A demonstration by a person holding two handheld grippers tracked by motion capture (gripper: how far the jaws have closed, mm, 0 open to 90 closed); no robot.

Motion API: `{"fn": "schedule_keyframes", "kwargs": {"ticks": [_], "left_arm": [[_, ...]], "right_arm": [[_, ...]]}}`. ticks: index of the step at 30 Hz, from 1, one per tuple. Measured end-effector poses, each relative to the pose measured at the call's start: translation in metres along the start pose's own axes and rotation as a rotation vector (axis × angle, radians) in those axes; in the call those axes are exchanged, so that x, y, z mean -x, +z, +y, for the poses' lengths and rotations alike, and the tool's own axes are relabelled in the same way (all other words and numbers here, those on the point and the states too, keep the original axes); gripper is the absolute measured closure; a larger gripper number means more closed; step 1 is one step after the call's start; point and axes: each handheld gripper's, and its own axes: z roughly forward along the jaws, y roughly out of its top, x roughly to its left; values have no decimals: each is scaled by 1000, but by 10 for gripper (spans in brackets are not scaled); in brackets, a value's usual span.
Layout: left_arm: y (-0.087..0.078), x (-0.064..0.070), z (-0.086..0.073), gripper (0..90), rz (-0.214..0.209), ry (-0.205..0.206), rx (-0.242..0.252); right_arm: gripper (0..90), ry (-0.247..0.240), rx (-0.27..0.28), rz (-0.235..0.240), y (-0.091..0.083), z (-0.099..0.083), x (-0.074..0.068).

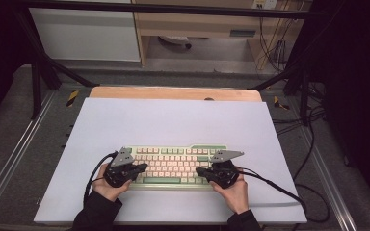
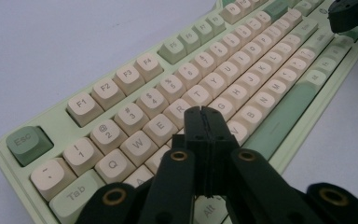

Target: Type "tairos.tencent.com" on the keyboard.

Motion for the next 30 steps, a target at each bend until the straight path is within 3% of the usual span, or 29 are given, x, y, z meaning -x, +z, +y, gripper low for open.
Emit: {"fn": "schedule_keyframes", "kwargs": {"ticks": [19, 30], "left_arm": [[15, -8, 10, 897, 33, -21, -19], [23, -14, 8, 896, 56, -28, -29]], "right_arm": [[900, -1, -1, 3, -1, 0, 0], [900, -3, 1, 3, -1, 0, 0]]}}
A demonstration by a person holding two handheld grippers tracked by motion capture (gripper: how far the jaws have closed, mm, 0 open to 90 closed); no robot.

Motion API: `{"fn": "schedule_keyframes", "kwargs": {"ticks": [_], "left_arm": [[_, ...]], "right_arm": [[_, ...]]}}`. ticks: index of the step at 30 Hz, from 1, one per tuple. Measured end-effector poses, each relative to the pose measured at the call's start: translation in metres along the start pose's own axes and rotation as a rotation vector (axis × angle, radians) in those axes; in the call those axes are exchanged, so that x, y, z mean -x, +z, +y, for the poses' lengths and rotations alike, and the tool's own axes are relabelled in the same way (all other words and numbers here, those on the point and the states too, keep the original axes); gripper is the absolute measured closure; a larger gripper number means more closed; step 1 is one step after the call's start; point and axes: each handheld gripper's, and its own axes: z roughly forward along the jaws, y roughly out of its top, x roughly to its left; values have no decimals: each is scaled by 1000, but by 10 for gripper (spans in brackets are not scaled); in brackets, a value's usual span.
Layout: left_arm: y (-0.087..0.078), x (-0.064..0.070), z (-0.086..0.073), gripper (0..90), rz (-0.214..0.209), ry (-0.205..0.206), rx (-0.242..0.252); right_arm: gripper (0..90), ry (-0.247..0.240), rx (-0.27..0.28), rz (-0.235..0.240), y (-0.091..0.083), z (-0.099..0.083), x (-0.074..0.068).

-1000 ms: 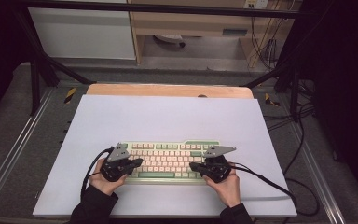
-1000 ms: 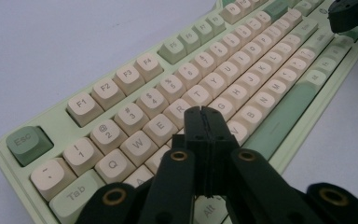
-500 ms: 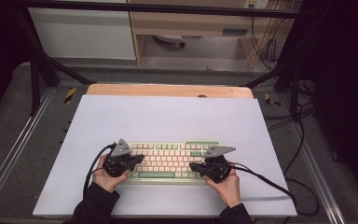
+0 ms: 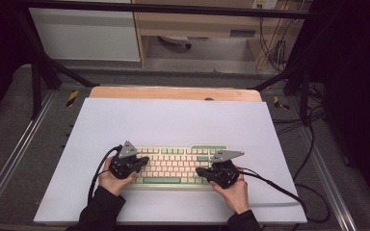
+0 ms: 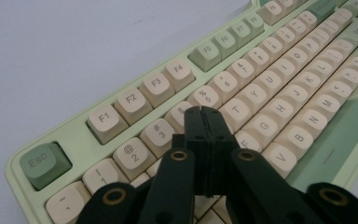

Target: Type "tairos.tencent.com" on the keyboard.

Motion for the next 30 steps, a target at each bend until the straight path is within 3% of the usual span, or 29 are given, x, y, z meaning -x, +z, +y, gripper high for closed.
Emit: {"fn": "schedule_keyframes", "kwargs": {"ticks": [20, 30], "left_arm": [[7, 0, -4, 897, -7, 6, -9], [0, 2, -3, 897, -12, 11, 8]], "right_arm": [[900, -4, -6, 0, 0, 0, 0], [900, 0, 3, 1, -1, 0, -1]]}}
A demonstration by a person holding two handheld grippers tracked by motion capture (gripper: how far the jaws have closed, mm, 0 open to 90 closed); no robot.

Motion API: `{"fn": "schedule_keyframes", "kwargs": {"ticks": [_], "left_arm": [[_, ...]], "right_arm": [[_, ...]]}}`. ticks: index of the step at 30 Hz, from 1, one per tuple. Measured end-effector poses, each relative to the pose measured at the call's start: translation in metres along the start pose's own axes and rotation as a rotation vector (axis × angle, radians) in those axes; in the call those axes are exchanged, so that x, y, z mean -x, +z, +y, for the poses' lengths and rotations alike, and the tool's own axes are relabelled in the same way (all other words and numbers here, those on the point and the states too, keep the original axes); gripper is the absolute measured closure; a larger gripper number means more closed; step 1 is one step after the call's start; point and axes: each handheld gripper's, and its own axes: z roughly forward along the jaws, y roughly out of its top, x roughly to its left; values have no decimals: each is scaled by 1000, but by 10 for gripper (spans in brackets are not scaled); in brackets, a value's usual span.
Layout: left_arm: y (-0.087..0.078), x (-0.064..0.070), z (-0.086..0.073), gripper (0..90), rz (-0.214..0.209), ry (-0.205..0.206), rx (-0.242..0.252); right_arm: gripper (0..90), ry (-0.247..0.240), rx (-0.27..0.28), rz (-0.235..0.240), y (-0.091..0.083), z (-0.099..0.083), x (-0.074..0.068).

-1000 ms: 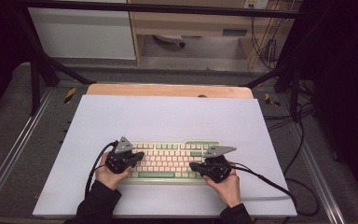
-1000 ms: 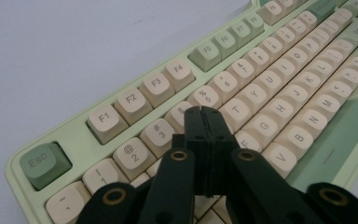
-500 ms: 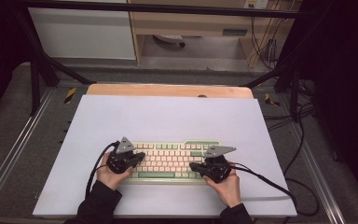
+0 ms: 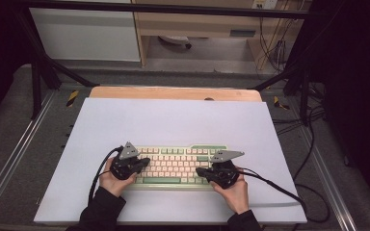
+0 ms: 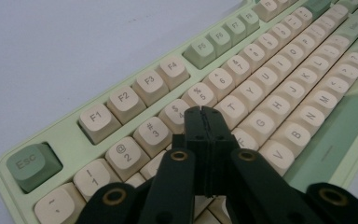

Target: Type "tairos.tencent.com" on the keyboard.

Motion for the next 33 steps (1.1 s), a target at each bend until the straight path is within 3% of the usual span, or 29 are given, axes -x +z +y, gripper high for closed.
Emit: {"fn": "schedule_keyframes", "kwargs": {"ticks": [18, 21, 33], "left_arm": [[-20, -1, -8, 897, -15, -3, 21], [-24, -3, -10, 897, -19, -18, 29], [-28, -2, -14, 897, -26, -14, 26]], "right_arm": [[900, 4, 13, 10, 0, 2, -1], [900, -1, 10, 11, 2, 4, -3], [900, -28, -1, 32, 16, 14, -15]]}}
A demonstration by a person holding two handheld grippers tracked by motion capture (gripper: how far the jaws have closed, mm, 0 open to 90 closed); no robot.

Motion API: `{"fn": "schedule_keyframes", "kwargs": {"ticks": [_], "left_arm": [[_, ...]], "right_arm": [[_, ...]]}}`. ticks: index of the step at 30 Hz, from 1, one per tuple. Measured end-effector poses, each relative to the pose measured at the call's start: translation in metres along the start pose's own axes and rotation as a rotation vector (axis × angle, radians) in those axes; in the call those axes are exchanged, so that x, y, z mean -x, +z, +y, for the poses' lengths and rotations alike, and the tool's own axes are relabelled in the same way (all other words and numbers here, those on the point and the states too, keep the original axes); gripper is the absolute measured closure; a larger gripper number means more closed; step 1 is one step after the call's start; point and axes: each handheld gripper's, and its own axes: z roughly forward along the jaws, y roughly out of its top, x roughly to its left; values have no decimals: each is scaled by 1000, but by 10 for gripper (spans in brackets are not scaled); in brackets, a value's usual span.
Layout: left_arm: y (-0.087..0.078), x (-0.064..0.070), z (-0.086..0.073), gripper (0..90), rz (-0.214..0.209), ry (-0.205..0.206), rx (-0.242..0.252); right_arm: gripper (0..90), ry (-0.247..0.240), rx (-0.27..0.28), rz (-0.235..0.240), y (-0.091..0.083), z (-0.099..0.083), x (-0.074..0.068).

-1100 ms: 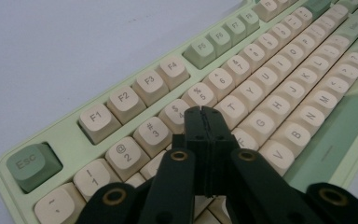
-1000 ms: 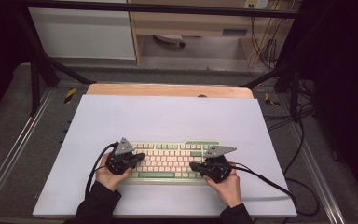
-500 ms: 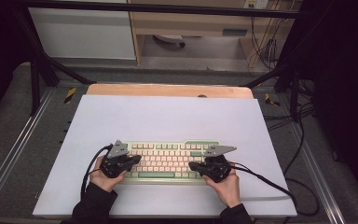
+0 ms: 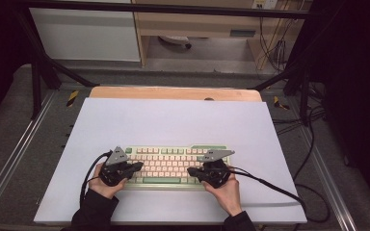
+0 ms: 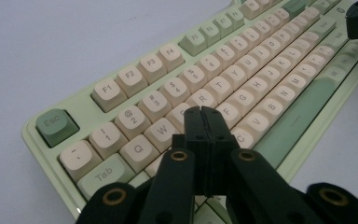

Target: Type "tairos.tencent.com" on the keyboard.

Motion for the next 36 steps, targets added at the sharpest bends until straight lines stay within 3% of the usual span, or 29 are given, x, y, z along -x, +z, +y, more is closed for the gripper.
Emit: {"fn": "schedule_keyframes", "kwargs": {"ticks": [13, 22, 36], "left_arm": [[-3, -2, -1, 897, 2, -10, 4], [-3, -3, -2, 897, 4, -12, 6], [-2, -4, -2, 897, 2, -13, 3]], "right_arm": [[900, -31, -14, 37, 20, 14, -18], [900, -22, -25, 51, 39, 20, -27], [900, -21, -39, 50, 58, 22, -27]]}}
